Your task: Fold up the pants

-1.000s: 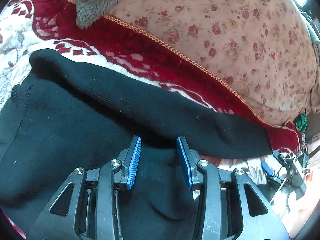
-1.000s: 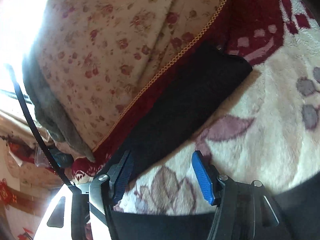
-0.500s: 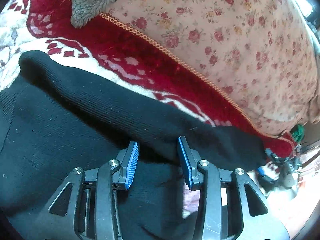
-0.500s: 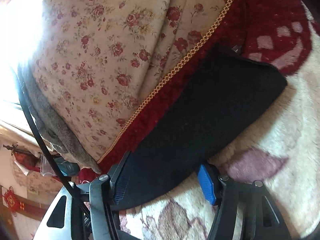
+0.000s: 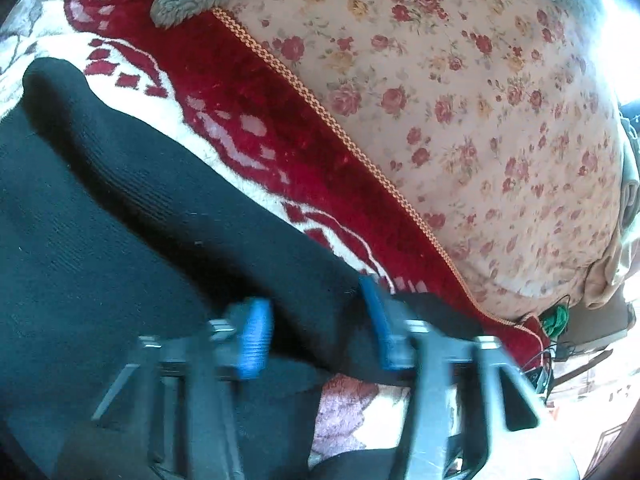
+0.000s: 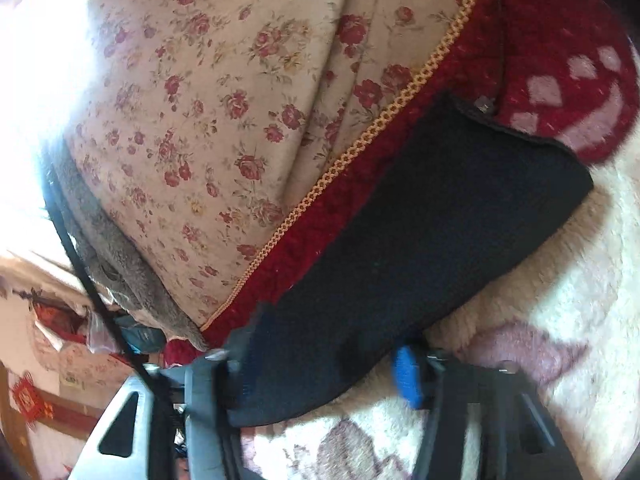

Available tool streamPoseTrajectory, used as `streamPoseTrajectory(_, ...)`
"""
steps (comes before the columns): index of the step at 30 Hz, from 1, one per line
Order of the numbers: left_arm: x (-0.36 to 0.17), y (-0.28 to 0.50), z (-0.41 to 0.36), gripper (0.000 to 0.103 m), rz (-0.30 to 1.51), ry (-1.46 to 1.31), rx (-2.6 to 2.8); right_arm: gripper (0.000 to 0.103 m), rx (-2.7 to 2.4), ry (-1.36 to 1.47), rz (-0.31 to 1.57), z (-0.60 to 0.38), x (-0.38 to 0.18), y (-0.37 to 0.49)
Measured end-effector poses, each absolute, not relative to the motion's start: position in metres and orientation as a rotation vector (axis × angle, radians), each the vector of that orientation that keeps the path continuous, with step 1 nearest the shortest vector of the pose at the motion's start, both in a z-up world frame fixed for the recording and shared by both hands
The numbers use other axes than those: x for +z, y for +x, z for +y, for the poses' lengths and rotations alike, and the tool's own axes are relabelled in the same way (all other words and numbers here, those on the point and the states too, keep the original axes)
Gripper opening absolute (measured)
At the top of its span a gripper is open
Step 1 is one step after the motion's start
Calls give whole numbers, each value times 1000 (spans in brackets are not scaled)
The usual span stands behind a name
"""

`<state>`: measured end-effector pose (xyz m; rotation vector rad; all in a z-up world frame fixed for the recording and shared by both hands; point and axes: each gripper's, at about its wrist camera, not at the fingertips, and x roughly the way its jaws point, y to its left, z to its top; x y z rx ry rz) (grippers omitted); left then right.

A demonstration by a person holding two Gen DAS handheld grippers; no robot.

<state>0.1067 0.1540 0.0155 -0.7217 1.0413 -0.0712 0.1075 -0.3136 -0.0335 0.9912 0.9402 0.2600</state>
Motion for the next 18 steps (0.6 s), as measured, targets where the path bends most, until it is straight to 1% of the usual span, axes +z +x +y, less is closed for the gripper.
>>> streamPoseTrajectory(1,17,106,155,13,1036,-709,-64,22,261,1002,931,-315,-36,106)
streamPoseTrajectory(2,19,104,158,11,1021,-711,-73,17,263,1017,919,-317,-37,105)
streamPoseTrajectory(4,26,97,162,7,992,-692,-75,13,294,1019,878,-320,-33,99)
streamPoseTrajectory(7,39,89,161,7,958,-656,-80,11,315,957,848,-317,-17,92)
streamPoseTrajectory(12,58,75,157,6,914,-597,-80,10,340,932,809,-314,2,79)
streamPoseTrajectory(14,65,69,156,6,900,-592,-90,7,346,915,791,-314,11,71)
streamPoseTrajectory(18,75,57,157,5,881,-587,-109,5,363,907,751,-317,26,56)
